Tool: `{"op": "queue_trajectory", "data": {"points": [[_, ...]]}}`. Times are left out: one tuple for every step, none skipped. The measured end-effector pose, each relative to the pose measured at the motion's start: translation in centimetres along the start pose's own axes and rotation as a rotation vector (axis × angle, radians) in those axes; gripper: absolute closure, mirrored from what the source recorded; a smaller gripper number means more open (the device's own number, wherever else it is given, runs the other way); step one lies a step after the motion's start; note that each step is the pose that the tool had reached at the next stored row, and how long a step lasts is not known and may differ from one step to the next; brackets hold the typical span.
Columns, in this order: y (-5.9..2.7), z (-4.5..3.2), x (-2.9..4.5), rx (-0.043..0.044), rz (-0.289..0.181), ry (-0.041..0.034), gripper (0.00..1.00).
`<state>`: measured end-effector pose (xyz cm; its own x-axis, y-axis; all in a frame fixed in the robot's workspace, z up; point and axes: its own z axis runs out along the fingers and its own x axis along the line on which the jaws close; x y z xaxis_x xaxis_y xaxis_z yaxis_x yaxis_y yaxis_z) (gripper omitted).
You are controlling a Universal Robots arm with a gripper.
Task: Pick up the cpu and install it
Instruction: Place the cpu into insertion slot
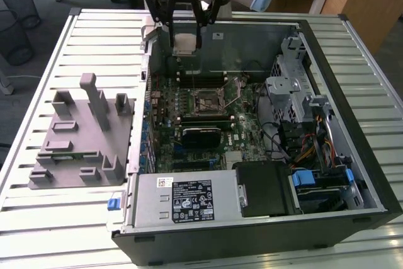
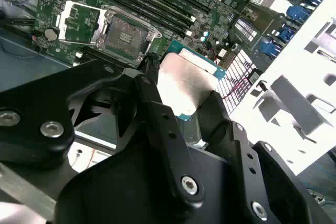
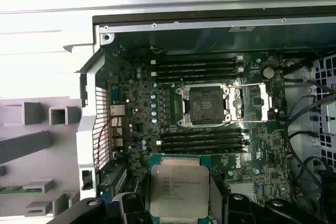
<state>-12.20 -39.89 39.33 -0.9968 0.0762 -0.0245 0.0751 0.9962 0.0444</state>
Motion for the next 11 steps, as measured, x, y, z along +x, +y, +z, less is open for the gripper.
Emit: {"op": "queue_trajectory", "data": {"points": [[0.00, 0.00, 0.00, 0.0000, 0.000, 0.0000, 0.46], [0.00, 0.00, 0.00, 0.0000, 0.000, 0.0000, 0.46], [0.00, 0.00, 0.00, 0.0018, 0.000, -0.0001, 0.46], [0.00, 0.00, 0.00, 0.0018, 0.000, -0.0001, 0.46], [0.00, 0.00, 0.00, 0.0021, 0.000, -0.0001, 0.46], [0.00, 0.00, 0.00, 0.0026, 0.000, -0.0002, 0.46], [0.00, 0.00, 0.00, 0.0026, 0.000, -0.0002, 0.46], [0.00, 0.00, 0.00, 0.0026, 0.000, -0.0002, 0.46], [0.00, 0.00, 0.00, 0.0027, 0.000, -0.0002, 0.46], [0.00, 0.00, 0.00, 0.0027, 0.000, -0.0002, 0.46], [0.00, 0.00, 0.00, 0.0027, 0.000, -0.0002, 0.46]]}}
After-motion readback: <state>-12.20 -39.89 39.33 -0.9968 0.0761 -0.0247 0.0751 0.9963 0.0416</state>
